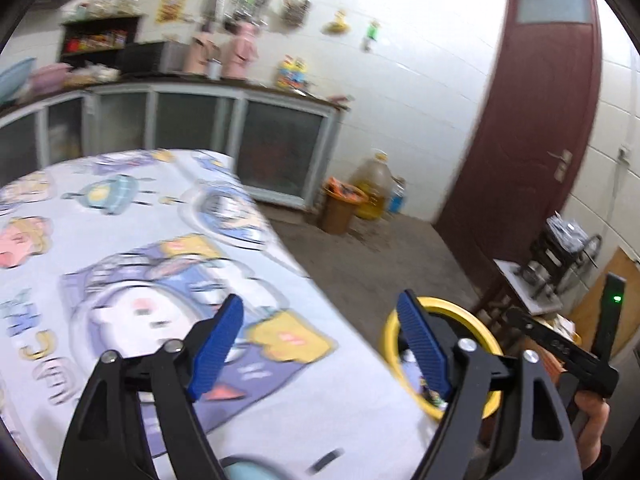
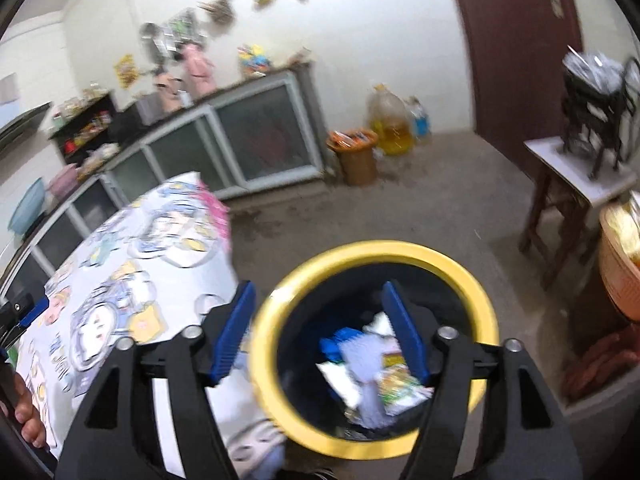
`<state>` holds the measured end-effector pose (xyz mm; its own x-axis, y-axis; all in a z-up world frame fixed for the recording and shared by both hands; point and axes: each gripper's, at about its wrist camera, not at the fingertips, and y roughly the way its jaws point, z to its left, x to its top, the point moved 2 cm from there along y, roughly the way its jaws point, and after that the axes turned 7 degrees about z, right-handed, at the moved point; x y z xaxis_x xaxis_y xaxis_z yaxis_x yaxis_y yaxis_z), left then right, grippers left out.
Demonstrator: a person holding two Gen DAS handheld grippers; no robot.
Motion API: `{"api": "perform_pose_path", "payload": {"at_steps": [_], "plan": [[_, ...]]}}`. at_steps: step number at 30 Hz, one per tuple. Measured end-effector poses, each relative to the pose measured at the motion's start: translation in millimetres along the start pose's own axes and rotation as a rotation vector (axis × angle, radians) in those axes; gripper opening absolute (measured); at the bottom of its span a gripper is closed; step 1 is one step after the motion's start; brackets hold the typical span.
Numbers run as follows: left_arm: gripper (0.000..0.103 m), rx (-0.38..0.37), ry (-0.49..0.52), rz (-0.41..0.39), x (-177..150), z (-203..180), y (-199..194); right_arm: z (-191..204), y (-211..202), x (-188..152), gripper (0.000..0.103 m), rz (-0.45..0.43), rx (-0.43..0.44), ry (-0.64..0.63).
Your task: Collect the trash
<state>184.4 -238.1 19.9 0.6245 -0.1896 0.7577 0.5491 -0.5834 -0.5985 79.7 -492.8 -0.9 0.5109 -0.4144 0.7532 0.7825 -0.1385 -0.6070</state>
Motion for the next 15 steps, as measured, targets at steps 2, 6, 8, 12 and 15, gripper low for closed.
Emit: {"api": "perform_pose_path", "payload": {"at_steps": [2, 6, 8, 12, 15], "plan": [[0.080, 0.041, -0.027, -0.038, -7, 17, -24, 22, -8, -5, 0.073, -0.031, 0.026, -0.039], [0.081, 0.105, -0.067, -0.085, -22, 45, -71, 63, -19, -12, 0.073, -0.073, 0.074, -0.114], [0.083, 0.128, -0.074, -0.112, -27, 52, -92, 82, -25, -14, 0.074, -0.089, 0.104, -0.144], [0.087, 0.193, -0.075, -0.192, -36, 60, -132, 115, -42, -19, 0.076, -0.120, 0.171, -0.191], [0.090, 0.230, -0.079, -0.244, -46, 62, -158, 135, -54, -25, 0.077, -0.151, 0.182, -0.220]]}}
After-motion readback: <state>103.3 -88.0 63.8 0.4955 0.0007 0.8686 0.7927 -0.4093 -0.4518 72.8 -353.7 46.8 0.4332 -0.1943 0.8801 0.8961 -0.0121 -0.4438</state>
